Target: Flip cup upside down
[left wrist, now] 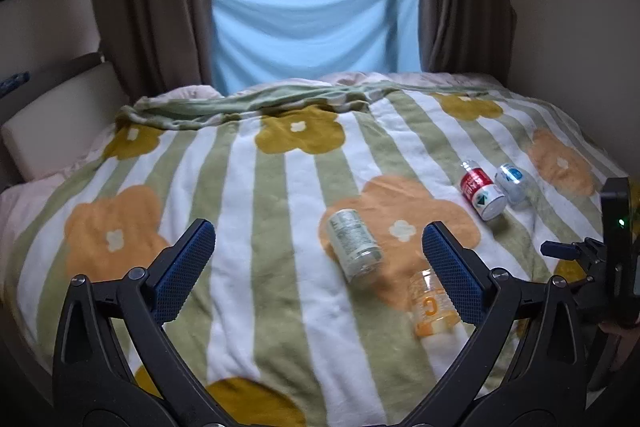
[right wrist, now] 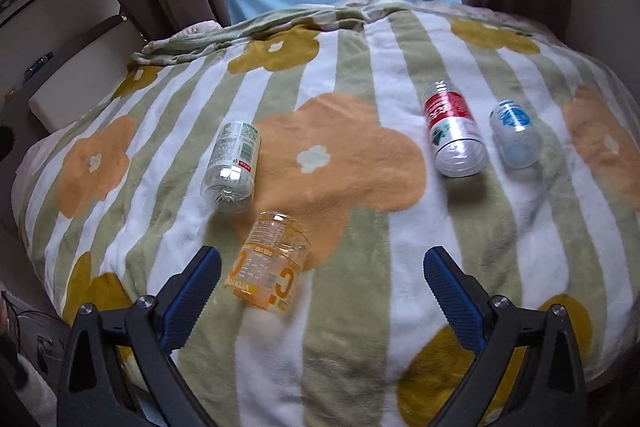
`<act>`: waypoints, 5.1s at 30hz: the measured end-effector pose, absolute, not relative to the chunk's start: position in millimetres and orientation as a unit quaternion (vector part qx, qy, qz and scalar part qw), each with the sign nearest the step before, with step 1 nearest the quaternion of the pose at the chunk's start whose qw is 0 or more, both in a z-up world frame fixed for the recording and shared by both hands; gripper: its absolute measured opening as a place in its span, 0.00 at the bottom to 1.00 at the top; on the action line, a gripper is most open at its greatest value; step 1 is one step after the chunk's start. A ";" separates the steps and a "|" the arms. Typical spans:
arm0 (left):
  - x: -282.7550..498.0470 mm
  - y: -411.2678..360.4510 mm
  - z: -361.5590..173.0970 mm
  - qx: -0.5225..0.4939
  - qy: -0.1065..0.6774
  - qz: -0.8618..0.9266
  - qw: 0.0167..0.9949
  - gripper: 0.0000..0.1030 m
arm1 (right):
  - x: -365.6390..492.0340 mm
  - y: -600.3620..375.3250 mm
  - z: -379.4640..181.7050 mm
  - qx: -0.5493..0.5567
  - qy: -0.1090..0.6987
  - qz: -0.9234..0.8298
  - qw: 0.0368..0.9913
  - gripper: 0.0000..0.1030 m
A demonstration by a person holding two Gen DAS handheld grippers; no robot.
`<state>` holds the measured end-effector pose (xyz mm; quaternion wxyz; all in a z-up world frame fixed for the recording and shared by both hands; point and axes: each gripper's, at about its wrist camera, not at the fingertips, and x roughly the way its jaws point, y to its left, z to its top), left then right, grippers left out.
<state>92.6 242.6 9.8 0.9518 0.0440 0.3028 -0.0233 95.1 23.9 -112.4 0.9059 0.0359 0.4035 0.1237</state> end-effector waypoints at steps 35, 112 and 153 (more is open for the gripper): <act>223.0 121.0 -232.9 -0.036 0.770 -0.066 0.633 0.55 | 35.0 -64.2 -137.7 0.089 0.278 0.120 0.949 0.98; 78.9 186.8 -71.4 -0.012 0.331 -0.066 0.941 1.00 | 26.0 -31.2 -88.5 0.061 0.244 0.114 0.961 0.98; -17.3 237.4 21.1 -0.002 0.146 0.003 0.989 1.00 | -8.4 16.7 -14.7 -0.002 0.116 0.027 0.993 0.98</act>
